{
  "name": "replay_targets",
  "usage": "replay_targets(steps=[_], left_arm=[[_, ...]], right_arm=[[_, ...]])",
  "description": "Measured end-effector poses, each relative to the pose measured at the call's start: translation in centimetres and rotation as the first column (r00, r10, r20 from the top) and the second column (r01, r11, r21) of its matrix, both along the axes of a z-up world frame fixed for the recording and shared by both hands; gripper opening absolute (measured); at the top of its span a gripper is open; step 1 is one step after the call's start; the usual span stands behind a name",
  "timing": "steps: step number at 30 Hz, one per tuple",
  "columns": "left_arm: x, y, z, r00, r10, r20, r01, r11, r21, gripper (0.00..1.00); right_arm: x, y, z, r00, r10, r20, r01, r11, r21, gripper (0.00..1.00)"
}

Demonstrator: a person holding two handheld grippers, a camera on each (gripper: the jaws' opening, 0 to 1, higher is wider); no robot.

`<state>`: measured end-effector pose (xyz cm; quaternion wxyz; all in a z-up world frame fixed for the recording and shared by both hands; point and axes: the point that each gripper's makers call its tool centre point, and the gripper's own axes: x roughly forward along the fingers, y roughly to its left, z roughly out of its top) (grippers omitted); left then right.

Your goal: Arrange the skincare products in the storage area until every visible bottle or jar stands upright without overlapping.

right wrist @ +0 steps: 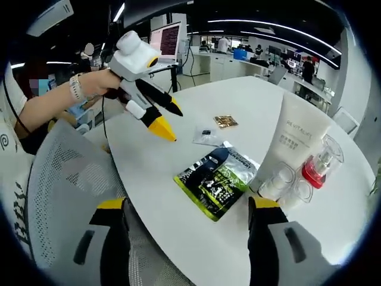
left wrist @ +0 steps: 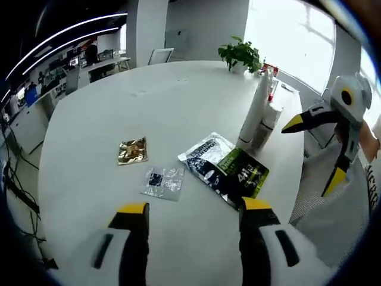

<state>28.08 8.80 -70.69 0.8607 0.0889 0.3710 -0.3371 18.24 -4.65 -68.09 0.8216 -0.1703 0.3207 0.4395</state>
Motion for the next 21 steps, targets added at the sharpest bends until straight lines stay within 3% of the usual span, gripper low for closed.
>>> replay_targets(steps=[11,17,21], left_arm=[[3.5,0.0,-1.4,1.0,0.009,-0.008,-0.009,1.0,-0.002,0.47],[6.0,0.6,-2.1,0.999,0.042,-0.003,-0.042,0.999,-0.008,0.36],[6.5,1.1,-2.8,0.999,0.047,-0.001,-0.047,0.999,0.025,0.31]], right_arm=[[0.0,0.9,-0.6,0.999,0.007,-0.032,-0.006,1.0,0.021,0.81],[-0.1,0.8,-1.1,0.999,0.0,-0.053,0.002,1.0,0.023,0.8],[-0.1,0.9,-1.3,0.998,-0.002,-0.062,0.003,1.0,0.026,0.79]])
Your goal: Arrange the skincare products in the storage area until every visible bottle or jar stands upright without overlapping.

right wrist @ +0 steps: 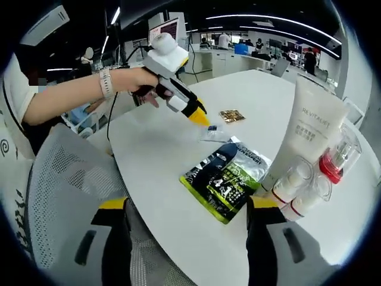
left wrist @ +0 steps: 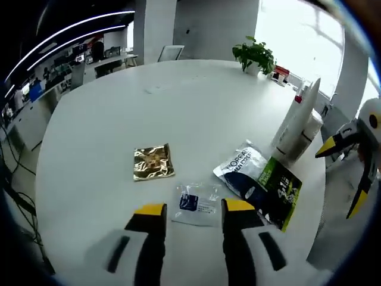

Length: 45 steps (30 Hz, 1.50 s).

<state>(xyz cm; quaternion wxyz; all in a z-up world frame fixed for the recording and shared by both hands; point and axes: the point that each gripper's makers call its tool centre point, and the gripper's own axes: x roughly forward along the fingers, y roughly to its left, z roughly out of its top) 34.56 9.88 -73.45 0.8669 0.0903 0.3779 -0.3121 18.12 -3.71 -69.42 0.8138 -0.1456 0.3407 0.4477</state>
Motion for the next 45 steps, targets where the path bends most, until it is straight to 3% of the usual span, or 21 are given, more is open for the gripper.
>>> replay_targets(steps=[6,16,19,23,32,34,35,36,38,45], left_arm=[[0.9,0.3,-1.6,1.0,-0.025,-0.014,0.026,0.998,0.06,0.26],[0.6,-0.2,-2.6,0.997,-0.075,-0.012,0.076,0.99,0.12,0.23],[0.6,-0.6,-2.5,0.996,-0.085,-0.005,0.085,0.99,0.116,0.2],[0.3,-0.9,-2.6,0.99,-0.135,0.027,0.128,0.977,0.168,0.18],[-1.4,-2.0,-1.7,0.989,-0.14,0.045,0.128,0.972,0.195,0.14],[-0.8,-1.1,-1.7,0.987,-0.145,0.073,0.122,0.959,0.255,0.04],[-0.6,0.9,-2.2,0.987,-0.147,0.065,0.112,0.921,0.374,0.02],[-0.2,-0.7,-1.8,0.973,-0.191,0.13,0.143,0.94,0.31,0.02],[-0.9,-0.4,-2.4,0.984,-0.161,0.075,0.133,0.947,0.293,0.02],[-0.3,0.3,-2.6,0.982,-0.168,0.084,0.135,0.941,0.309,0.02]], right_arm=[[0.2,0.1,-0.2,1.0,-0.003,-0.009,0.003,1.0,0.005,0.79],[0.4,0.4,-0.3,1.0,-0.001,-0.021,0.001,1.0,0.008,0.78],[0.6,0.6,-0.3,1.0,0.001,-0.023,-0.001,1.0,0.009,0.78],[0.7,0.8,-0.4,1.0,0.01,-0.021,-0.01,1.0,0.004,0.78],[1.1,1.6,-0.3,1.0,0.023,-0.021,-0.023,1.0,0.016,0.77],[1.2,1.8,-0.4,0.999,0.025,-0.022,-0.024,1.0,0.018,0.77],[1.2,1.8,-0.4,0.999,0.024,-0.022,-0.024,1.0,0.019,0.77],[1.2,1.9,-0.4,0.999,0.027,-0.023,-0.026,0.999,0.02,0.77],[1.2,2.0,-0.5,0.999,0.028,-0.026,-0.027,0.999,0.023,0.76],[1.9,3.0,-0.2,0.999,0.029,-0.03,-0.027,0.998,0.062,0.74]])
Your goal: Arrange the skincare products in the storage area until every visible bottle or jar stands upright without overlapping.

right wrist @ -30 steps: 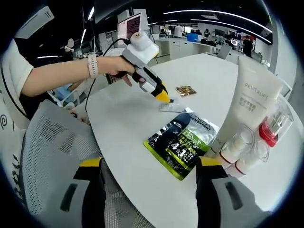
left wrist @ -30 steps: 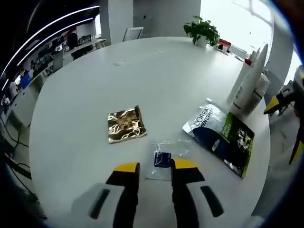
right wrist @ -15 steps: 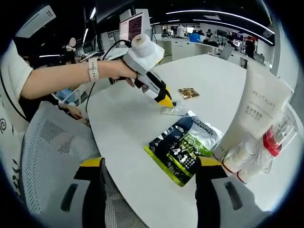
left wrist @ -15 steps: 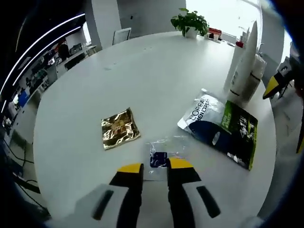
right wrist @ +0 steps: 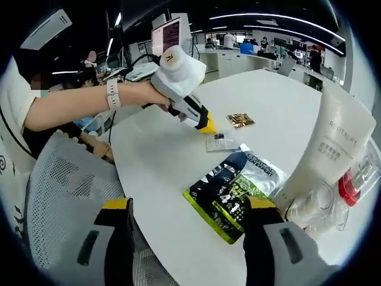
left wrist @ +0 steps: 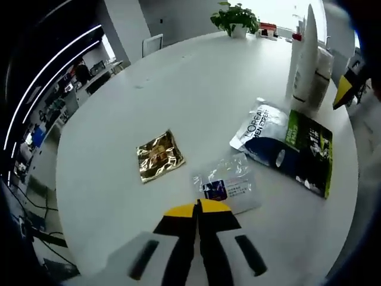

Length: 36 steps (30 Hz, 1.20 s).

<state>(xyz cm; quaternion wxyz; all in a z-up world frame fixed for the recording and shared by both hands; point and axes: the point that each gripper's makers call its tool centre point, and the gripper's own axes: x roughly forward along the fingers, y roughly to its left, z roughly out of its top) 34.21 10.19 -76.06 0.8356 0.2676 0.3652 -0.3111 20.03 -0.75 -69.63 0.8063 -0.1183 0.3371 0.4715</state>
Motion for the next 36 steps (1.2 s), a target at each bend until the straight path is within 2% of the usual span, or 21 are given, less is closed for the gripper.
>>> replay_targets(steps=[4,8,13,19,25,28,32,36], left_arm=[[0.4,0.7,-0.2,1.0,-0.001,0.005,0.001,1.0,0.014,0.02],[0.3,1.3,-0.2,1.0,-0.007,0.017,0.006,1.0,0.03,0.02],[0.2,1.3,-0.1,1.0,0.008,0.017,-0.008,1.0,0.015,0.02],[0.1,1.1,-0.1,0.999,0.026,0.023,-0.026,0.999,-0.02,0.02],[0.1,1.1,-0.2,0.997,0.077,0.016,-0.075,0.992,-0.098,0.02],[0.1,1.1,-0.2,0.997,0.079,0.02,-0.077,0.991,-0.106,0.01],[0.2,1.3,-0.2,0.996,0.088,0.026,-0.084,0.99,-0.117,0.01],[0.1,1.4,-0.1,0.994,0.109,0.016,-0.106,0.983,-0.152,0.02]], right_arm=[[1.0,1.4,0.4,1.0,-0.014,-0.006,0.014,0.998,0.067,0.67],[1.3,3.5,0.4,1.0,0.007,-0.009,-0.005,0.993,0.122,0.57],[2.4,5.6,-1.1,0.998,-0.032,-0.053,0.041,0.985,0.166,0.4],[4.4,6.6,-2.5,0.993,-0.099,-0.061,0.108,0.98,0.17,0.34],[6.9,7.4,-4.3,0.976,-0.201,-0.08,0.213,0.959,0.188,0.28],[7.4,7.6,-4.7,0.974,-0.211,-0.087,0.224,0.955,0.192,0.25],[8.0,7.7,-5.6,0.963,-0.236,-0.129,0.257,0.948,0.189,0.25],[8.9,7.9,-5.8,0.96,-0.252,-0.126,0.273,0.942,0.197,0.24]])
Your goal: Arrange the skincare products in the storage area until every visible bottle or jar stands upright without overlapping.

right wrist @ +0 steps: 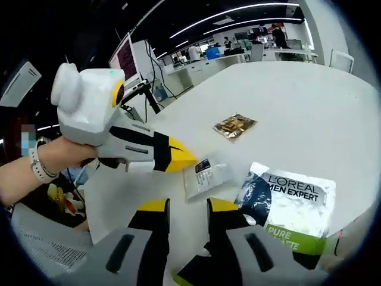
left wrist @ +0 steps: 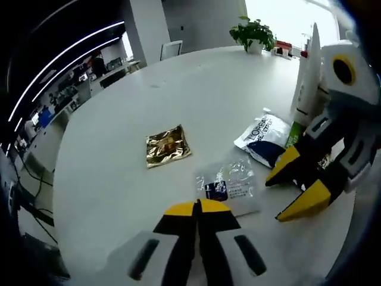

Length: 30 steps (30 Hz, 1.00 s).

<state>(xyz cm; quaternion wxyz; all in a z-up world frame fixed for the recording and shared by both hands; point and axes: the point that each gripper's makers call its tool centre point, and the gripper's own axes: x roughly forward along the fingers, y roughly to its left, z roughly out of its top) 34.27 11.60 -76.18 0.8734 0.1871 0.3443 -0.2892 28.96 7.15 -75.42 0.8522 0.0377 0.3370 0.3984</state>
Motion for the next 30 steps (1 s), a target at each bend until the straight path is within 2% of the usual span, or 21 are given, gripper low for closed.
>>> replay_targets(steps=[5,17,19,21,24,30], left_arm=[[0.0,-0.1,0.0,1.0,0.0,0.006,0.0,1.0,-0.004,0.02],[0.2,0.3,-0.1,1.0,0.012,0.015,-0.011,1.0,-0.012,0.02],[0.2,0.4,-0.1,1.0,0.017,0.016,-0.016,1.0,-0.014,0.01],[0.1,0.4,-0.1,1.0,0.023,0.018,-0.022,1.0,-0.011,0.01],[0.2,0.2,-0.1,1.0,0.023,0.012,-0.023,1.0,-0.012,0.01],[-0.2,0.1,0.3,1.0,0.016,0.004,-0.016,0.999,-0.04,0.02]], right_arm=[[0.6,0.3,0.0,0.998,-0.04,-0.039,0.042,0.998,0.052,0.22],[1.6,1.1,0.5,0.995,-0.084,-0.058,0.091,0.988,0.123,0.08],[1.7,1.3,0.7,0.995,-0.085,-0.056,0.092,0.987,0.136,0.06],[1.7,1.5,1.2,0.997,-0.071,-0.029,0.075,0.988,0.139,0.04],[1.6,1.5,0.9,0.996,-0.071,-0.048,0.077,0.987,0.14,0.01],[1.8,1.2,1.3,0.998,-0.057,-0.016,0.058,0.99,0.129,0.01]])
